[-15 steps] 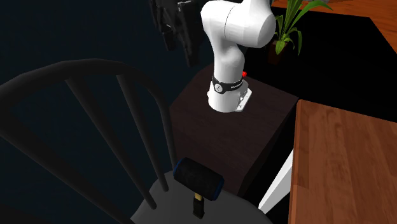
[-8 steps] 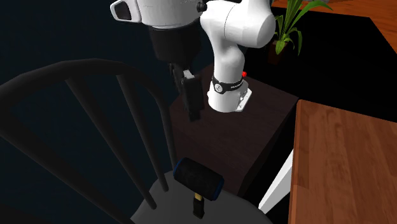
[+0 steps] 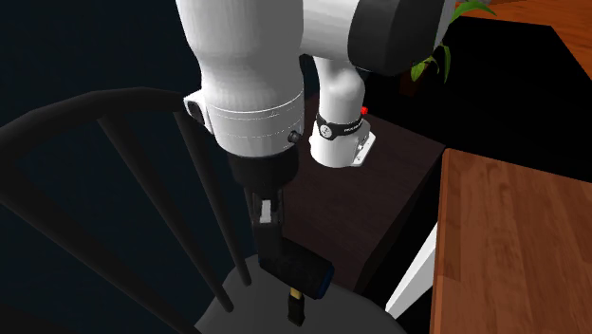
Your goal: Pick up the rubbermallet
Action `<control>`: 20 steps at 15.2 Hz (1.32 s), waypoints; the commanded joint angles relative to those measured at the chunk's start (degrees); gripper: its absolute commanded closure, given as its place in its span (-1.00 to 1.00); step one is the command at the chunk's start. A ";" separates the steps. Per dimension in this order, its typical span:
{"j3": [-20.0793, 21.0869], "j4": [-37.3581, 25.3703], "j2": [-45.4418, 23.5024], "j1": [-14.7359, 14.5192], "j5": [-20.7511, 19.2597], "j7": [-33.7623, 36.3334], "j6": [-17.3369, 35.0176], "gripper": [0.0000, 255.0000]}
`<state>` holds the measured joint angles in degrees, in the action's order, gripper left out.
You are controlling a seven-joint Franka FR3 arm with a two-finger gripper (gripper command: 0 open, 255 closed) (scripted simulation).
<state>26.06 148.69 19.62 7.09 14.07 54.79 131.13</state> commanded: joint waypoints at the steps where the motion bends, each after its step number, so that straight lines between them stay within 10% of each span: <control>1: 2.56 -0.59 -5.08 1.91 -2.24 6.06 5.17 -1.00; 11: 4.06 1.18 -11.40 2.99 -5.16 8.81 12.97 -1.00; 12: 4.09 1.23 -11.44 2.99 -5.18 8.85 13.06 1.00; 20: 4.00 1.42 -11.09 2.93 -4.92 8.60 12.91 1.00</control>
<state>30.05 150.02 8.56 10.03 9.14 63.41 144.10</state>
